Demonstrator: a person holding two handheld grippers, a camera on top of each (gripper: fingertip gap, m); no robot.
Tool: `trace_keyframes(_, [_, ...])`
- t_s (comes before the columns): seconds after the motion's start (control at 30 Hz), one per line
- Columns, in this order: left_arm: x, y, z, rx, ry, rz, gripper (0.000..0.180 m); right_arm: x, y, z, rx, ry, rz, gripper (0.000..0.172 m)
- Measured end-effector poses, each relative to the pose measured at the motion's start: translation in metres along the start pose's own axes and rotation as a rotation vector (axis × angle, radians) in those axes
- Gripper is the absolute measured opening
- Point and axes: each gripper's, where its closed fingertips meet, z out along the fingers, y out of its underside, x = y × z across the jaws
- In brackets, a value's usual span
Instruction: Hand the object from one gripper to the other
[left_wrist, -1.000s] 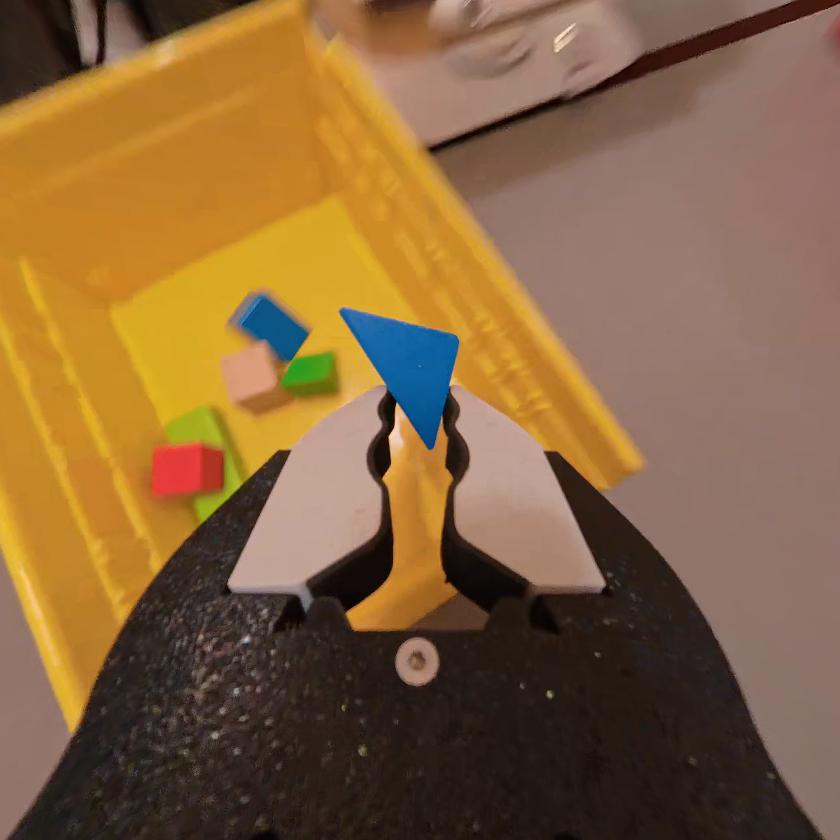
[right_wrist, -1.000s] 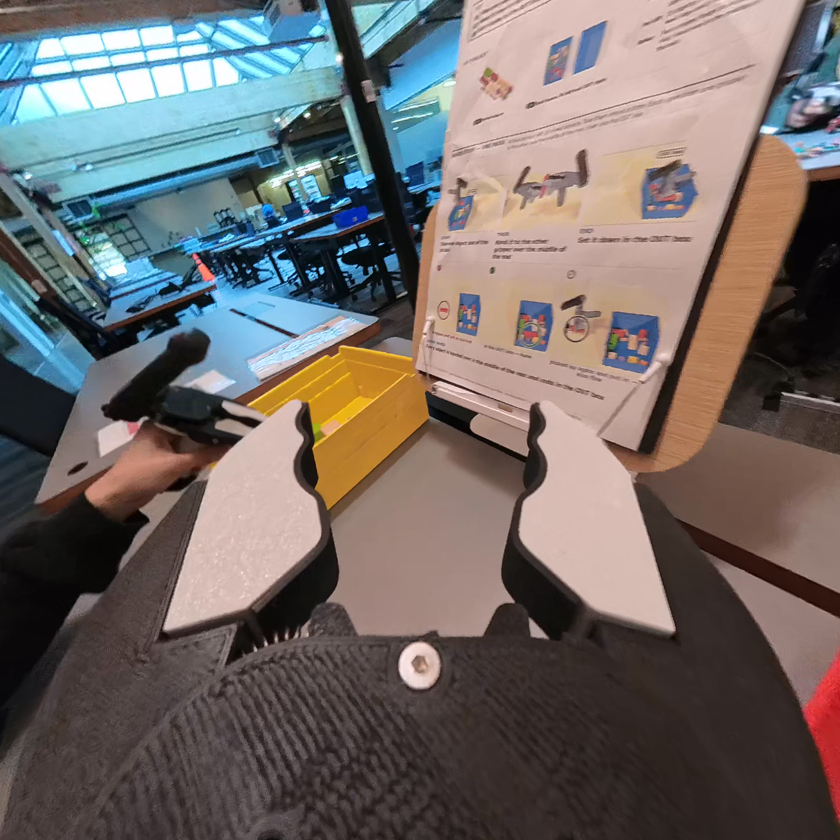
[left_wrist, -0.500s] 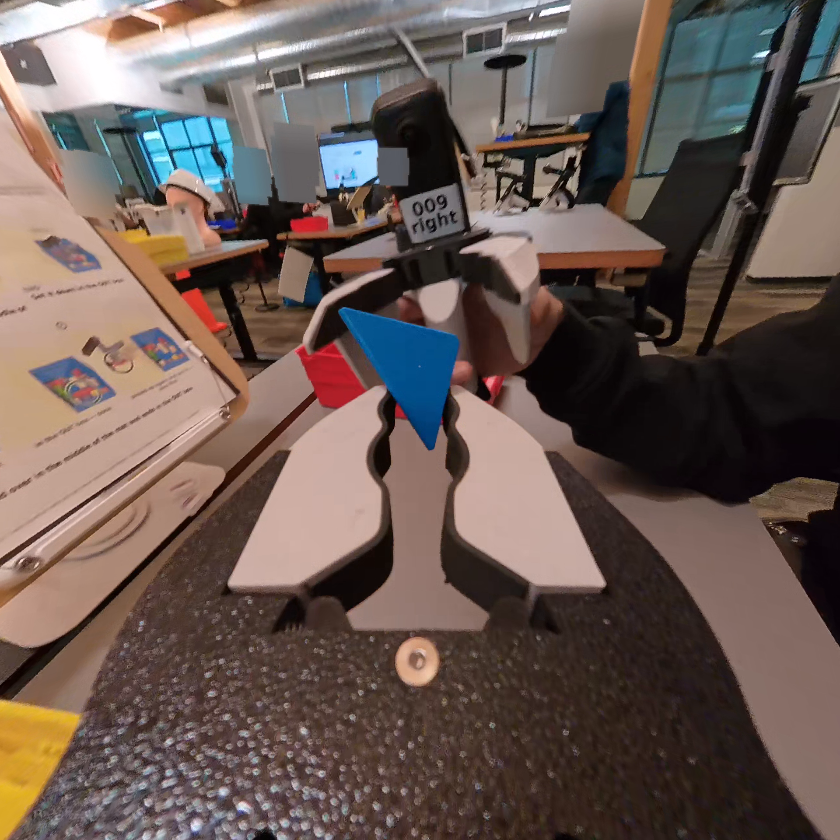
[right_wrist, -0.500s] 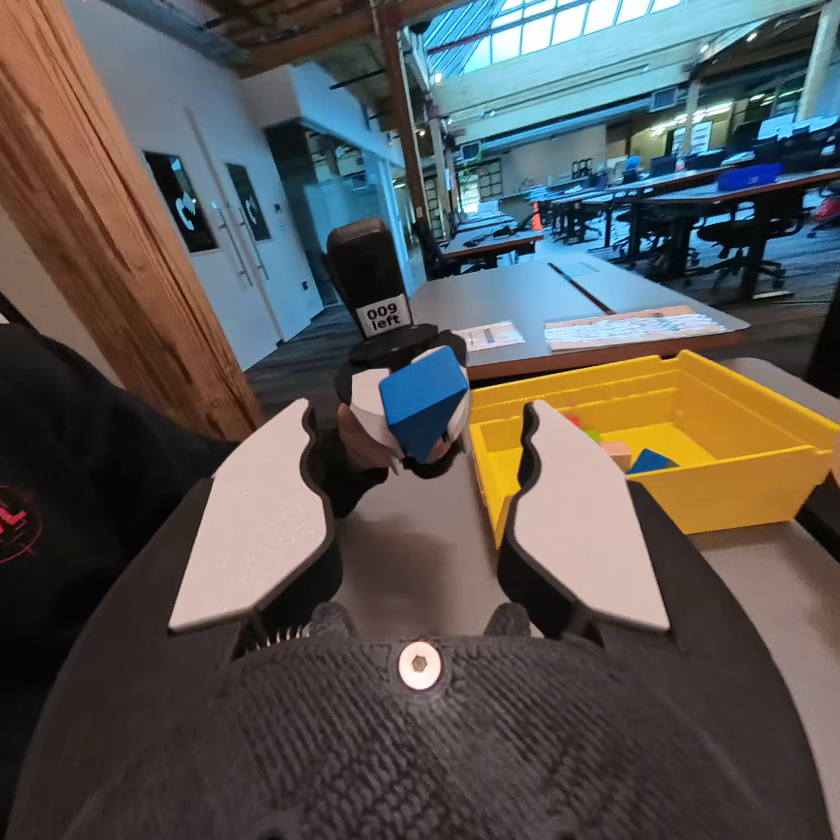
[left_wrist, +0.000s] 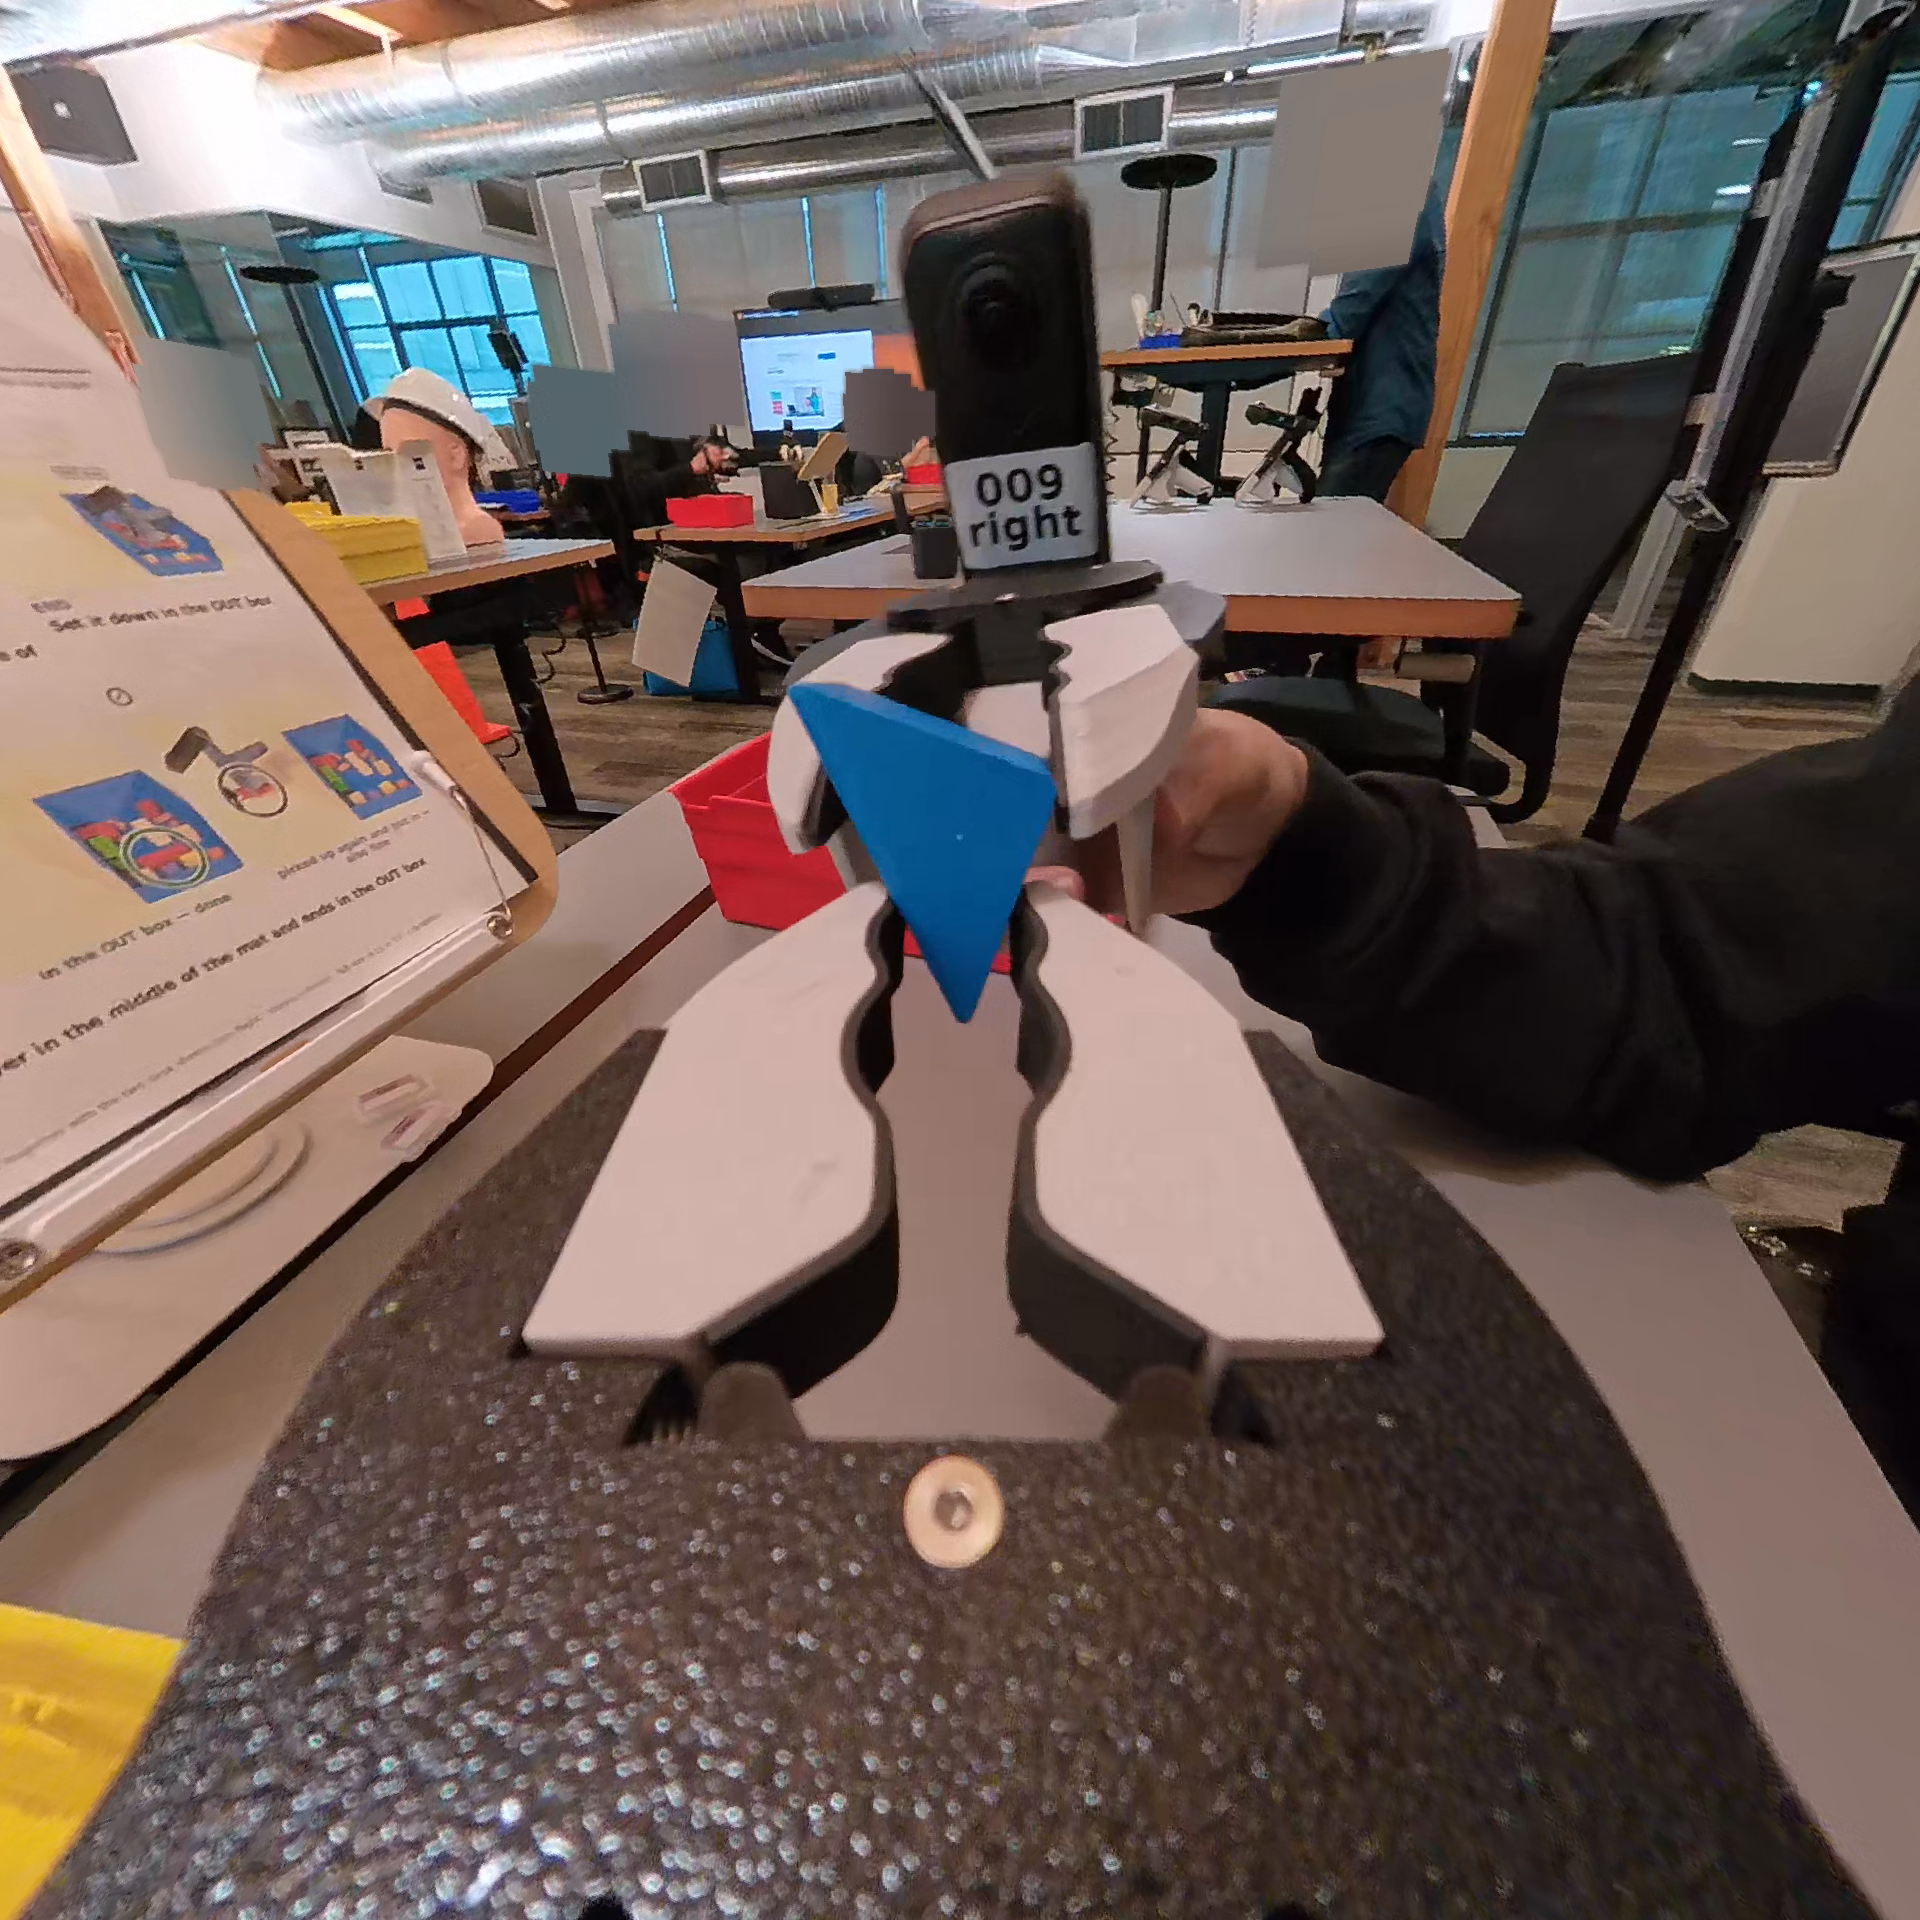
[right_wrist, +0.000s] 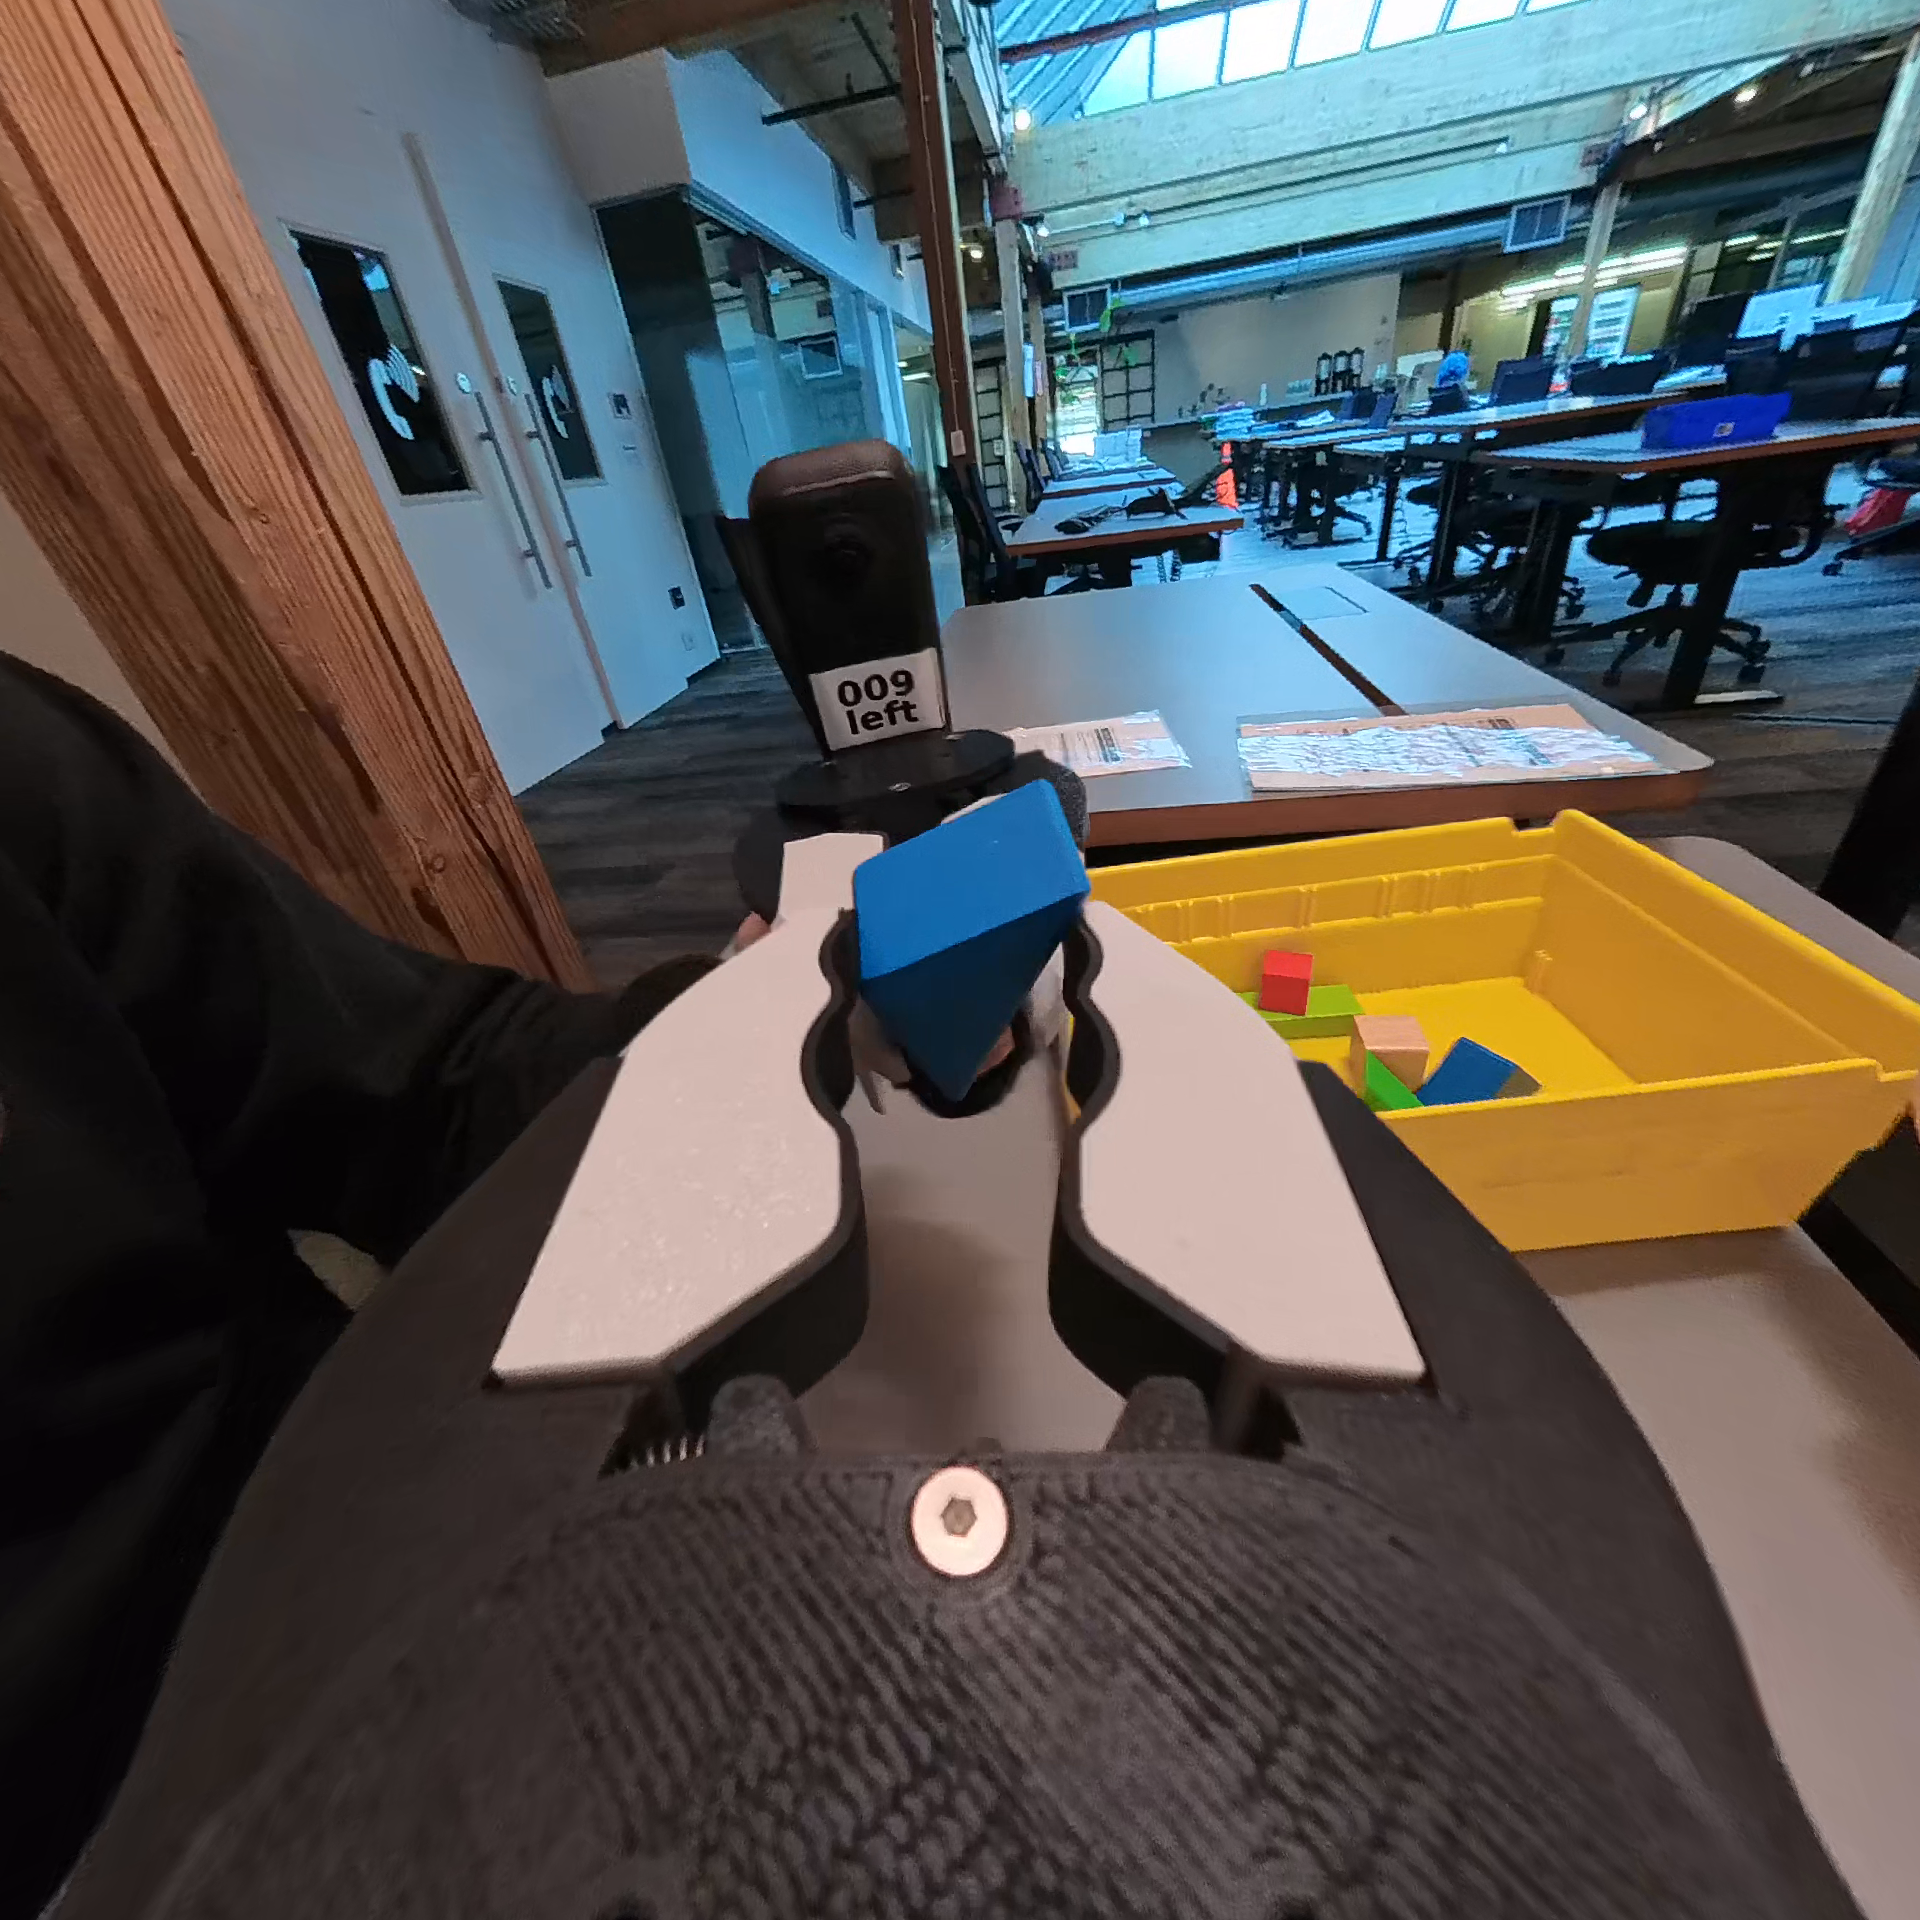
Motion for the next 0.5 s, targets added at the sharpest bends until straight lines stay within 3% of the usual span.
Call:
trace_keyframes(0.1, [-0.007, 0.002, 0.001, 0.002, -0.039, -0.033, 0.035, 0.009, -0.003, -0.008, -0.016, 0.082, -0.039, 0.038])
trace_keyframes(0.2, [-0.024, 0.008, -0.004, -0.039, -0.135, -0.058, 0.038, 0.031, -0.017, -0.047, -0.024, 0.261, -0.027, 0.038])
trace_keyframes(0.27, [-0.034, 0.012, -0.011, -0.063, -0.198, -0.056, 0.034, 0.060, -0.017, -0.102, -0.089, 0.511, 0.006, 0.038])
trace_keyframes(0.4, [-0.046, 0.014, -0.020, -0.058, -0.242, -0.086, 0.031, 0.102, 0.022, -0.259, -0.374, 1.087, 0.099, 0.038])
trace_keyframes(0.5, [-0.050, 0.018, -0.022, -0.051, -0.240, -0.137, 0.029, 0.105, 0.057, -0.357, -0.480, 1.357, 0.239, 0.038])
